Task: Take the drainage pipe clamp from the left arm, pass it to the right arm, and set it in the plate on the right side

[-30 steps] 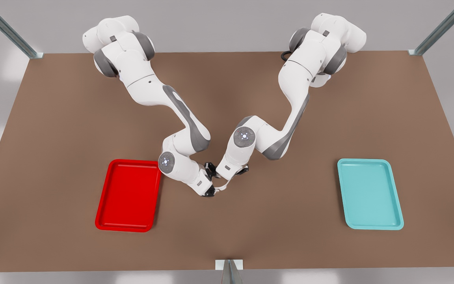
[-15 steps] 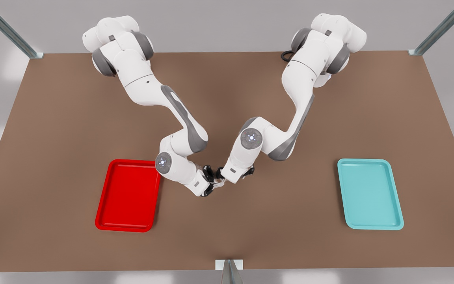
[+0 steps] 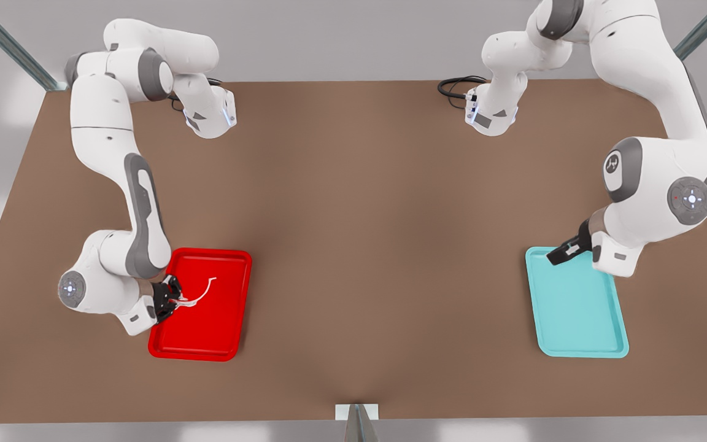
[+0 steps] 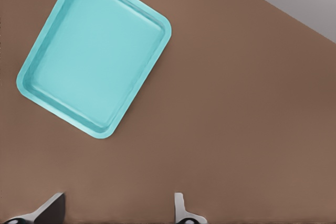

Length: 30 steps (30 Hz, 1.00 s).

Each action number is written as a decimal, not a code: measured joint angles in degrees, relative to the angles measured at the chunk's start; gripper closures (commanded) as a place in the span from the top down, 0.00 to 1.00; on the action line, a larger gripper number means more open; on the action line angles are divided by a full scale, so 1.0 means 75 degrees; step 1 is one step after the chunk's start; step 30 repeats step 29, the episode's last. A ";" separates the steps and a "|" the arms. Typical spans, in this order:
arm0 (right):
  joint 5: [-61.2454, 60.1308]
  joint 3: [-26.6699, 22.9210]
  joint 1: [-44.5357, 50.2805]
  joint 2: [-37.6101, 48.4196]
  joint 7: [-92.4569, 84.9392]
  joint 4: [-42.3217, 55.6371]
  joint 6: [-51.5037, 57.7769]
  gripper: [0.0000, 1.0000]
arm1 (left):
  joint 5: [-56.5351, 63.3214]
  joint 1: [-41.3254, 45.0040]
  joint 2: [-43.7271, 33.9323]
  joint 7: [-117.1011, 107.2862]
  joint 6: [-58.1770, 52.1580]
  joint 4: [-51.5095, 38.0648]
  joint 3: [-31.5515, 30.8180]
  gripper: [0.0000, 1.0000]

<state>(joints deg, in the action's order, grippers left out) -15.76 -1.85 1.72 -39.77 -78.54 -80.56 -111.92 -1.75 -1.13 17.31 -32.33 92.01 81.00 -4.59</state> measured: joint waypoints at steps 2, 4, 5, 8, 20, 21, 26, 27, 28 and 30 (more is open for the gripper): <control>0.0030 0.0020 0.0043 -0.0062 -0.0093 -0.0164 0.0046 0.21 | -0.0063 0.0007 -0.0090 0.0213 -0.0057 0.0173 -0.0007 1.00; -0.0032 0.0052 0.0106 -0.0102 -0.0175 -0.0432 -0.0026 0.21 | -0.0102 0.0092 -0.0009 0.0407 -0.0104 -0.0024 -0.0036 1.00; -0.0056 0.0061 0.0136 -0.0112 -0.0212 -0.0488 -0.0061 0.21 | -0.0113 0.0139 0.0070 0.0498 -0.0170 -0.0207 -0.0053 1.00; -0.0271 0.0071 0.0114 -0.0116 -0.0318 -0.0626 -0.0153 1.00 | -0.0187 0.0075 0.0149 0.0741 -0.0437 -0.0771 -0.0032 1.00; -0.0126 0.0007 0.0299 0.0616 -0.0009 0.0435 0.0559 1.00 | -0.0020 -0.0020 0.0163 0.1392 -0.1003 -0.0917 -0.0042 1.00; 0.0161 0.0018 0.0323 0.0986 0.0352 0.0461 0.0983 1.00 | -0.0019 -0.0007 0.0162 0.1429 -0.1026 -0.0917 -0.0042 1.00; 0.1422 0.0028 0.0826 0.3089 0.2520 -0.0029 0.3089 1.00 | -0.0021 -0.0041 0.0163 0.1585 -0.1123 -0.0917 -0.0042 1.00; 0.1594 0.0003 0.0811 0.3362 0.2939 -0.0064 0.3374 1.00 | -0.0020 -0.0036 0.0162 0.1611 -0.1136 -0.0917 -0.0043 1.00; 0.1733 -0.0016 0.0767 0.3615 0.3338 -0.0093 0.3620 1.00 | -0.0021 -0.0036 0.0162 0.1636 -0.1148 -0.0918 -0.0043 1.00; 0.1837 -0.0026 0.0738 0.3844 0.3727 -0.0124 0.3822 1.00 | -0.0022 -0.0033 0.0162 0.1658 -0.1158 -0.0918 -0.0043 1.00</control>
